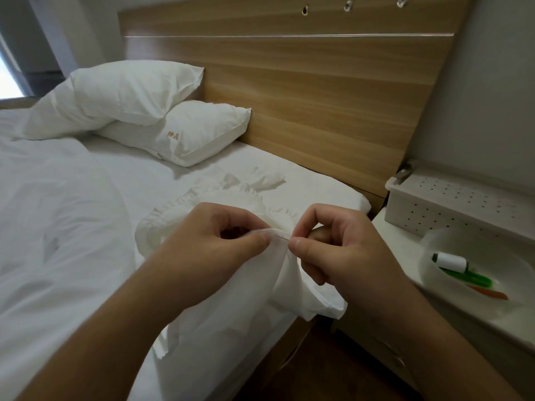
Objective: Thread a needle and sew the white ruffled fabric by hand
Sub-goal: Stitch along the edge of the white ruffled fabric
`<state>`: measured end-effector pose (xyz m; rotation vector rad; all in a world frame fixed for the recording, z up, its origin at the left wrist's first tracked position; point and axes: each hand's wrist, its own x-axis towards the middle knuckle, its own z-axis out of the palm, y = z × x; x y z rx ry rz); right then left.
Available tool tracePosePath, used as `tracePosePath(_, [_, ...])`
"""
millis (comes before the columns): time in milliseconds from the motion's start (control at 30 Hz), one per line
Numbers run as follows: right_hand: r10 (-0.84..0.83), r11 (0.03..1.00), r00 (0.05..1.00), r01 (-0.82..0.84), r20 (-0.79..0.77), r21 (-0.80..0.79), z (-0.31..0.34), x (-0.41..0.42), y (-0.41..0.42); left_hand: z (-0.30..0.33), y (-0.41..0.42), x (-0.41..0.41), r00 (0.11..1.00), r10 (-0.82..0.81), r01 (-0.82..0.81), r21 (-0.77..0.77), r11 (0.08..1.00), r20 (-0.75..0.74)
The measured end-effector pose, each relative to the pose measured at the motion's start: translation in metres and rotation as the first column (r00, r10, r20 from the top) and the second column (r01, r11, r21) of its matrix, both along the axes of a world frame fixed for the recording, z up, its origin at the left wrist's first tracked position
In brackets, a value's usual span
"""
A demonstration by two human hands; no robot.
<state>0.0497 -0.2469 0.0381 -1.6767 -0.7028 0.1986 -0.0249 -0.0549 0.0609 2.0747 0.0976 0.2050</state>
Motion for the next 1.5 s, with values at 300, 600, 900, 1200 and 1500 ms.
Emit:
tracePosePath(300, [-0.022,0.999,1.0,0.022,0.016,-0.024,-0.004,0.003,0.001,0.0,-0.001,0.0,1.0,0.001,-0.001,-0.016,1.0,0.0])
tracePosePath(600, [-0.046,0.997,0.997,0.049,0.057,-0.056,-0.008,0.007,0.001,0.0,-0.001,0.0,1.0,0.003,-0.003,-0.002,1.0,0.008])
tracePosePath(900, [0.003,0.992,0.999,0.001,0.036,-0.125,-0.006,0.005,0.0,-0.002,0.001,0.001,0.999,-0.036,0.035,0.041,0.999,0.016])
tracePosePath(1200, [0.011,0.986,1.0,-0.013,-0.014,-0.167,-0.008,0.006,0.004,-0.003,0.002,0.001,0.996,-0.058,0.047,0.157,0.987,0.069])
tracePosePath(1500, [-0.026,0.988,1.0,0.028,0.017,-0.151,-0.011,0.006,0.004,-0.006,0.003,0.001,0.995,-0.035,0.02,0.155,0.988,0.097])
